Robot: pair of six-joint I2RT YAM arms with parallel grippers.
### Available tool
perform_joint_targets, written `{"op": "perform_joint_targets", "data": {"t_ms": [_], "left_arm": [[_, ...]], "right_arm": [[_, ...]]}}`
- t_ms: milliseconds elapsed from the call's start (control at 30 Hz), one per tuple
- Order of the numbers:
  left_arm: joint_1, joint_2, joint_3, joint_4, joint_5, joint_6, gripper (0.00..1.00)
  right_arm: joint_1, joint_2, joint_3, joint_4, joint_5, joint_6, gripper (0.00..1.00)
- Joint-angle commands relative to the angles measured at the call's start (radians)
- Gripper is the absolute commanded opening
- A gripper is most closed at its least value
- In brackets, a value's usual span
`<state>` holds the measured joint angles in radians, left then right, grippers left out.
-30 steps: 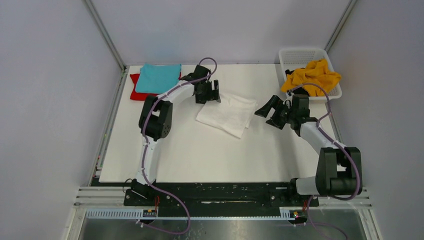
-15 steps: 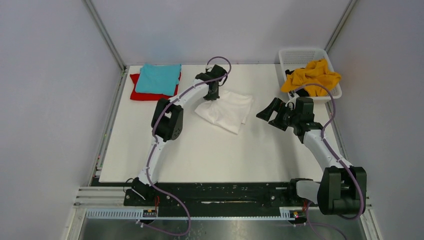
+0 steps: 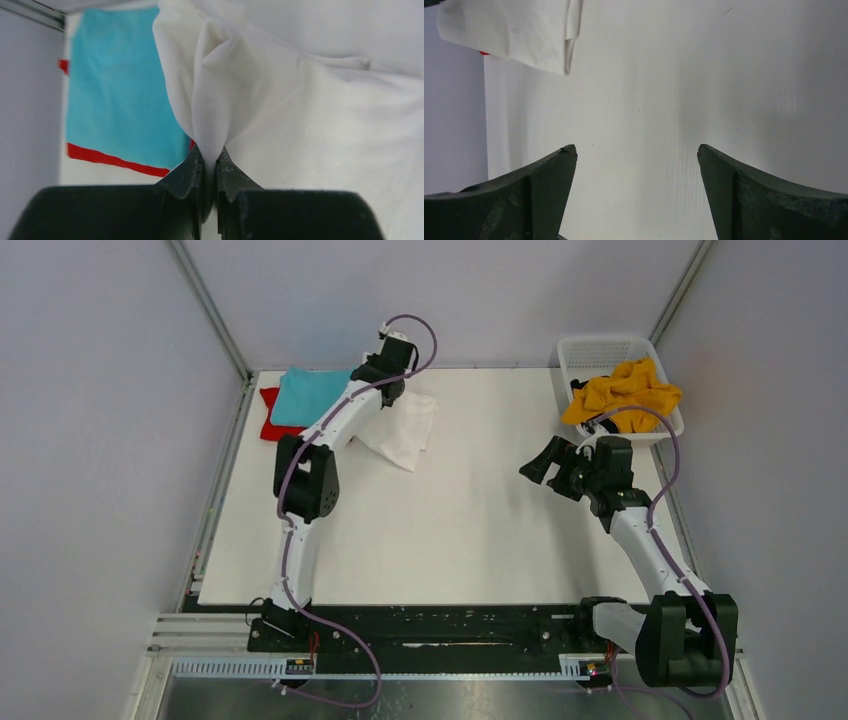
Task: Fold and stack the t-shirts
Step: Put the neatly folded tshirt into the corner of the board with the left arm
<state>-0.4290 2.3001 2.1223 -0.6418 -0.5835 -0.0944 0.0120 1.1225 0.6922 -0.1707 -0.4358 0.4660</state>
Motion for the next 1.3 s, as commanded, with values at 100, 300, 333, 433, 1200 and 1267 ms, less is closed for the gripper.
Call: {"op": "perform_joint_targets", "data": {"t_ms": [100,300,333,433,1200,1267], "left_arm": [[0.084,-0.107,0.047,0.175,-0.141,0.250,0.00],[0.132,-0.080,0.167,0.185,-0.133,0.303,0.00],[0.138,-0.081,0.182,0.187,-0.130,0.308,0.00],[0.149,-0.097,0.213,0.185,-0.119,0.317,0.00],[0.221,-0.138,0.177,0.231,-0.027,0.303,0.00],[0.238,-0.117,0.176,0.240,-0.013,0.304,0.00]], "right_arm": [[0.002,-0.026,0.002,0.020,0.050,-0.029,0.99],[0.001,-0.010,0.002,0.029,0.052,-0.030,1.00],[0.002,-0.007,0.002,0.031,0.054,-0.031,1.00],[0.002,-0.006,0.002,0.030,0.059,-0.030,1.00],[0.002,0.033,0.013,0.020,0.071,-0.033,0.99],[0.001,0.038,0.015,0.016,0.073,-0.036,0.99]]}}
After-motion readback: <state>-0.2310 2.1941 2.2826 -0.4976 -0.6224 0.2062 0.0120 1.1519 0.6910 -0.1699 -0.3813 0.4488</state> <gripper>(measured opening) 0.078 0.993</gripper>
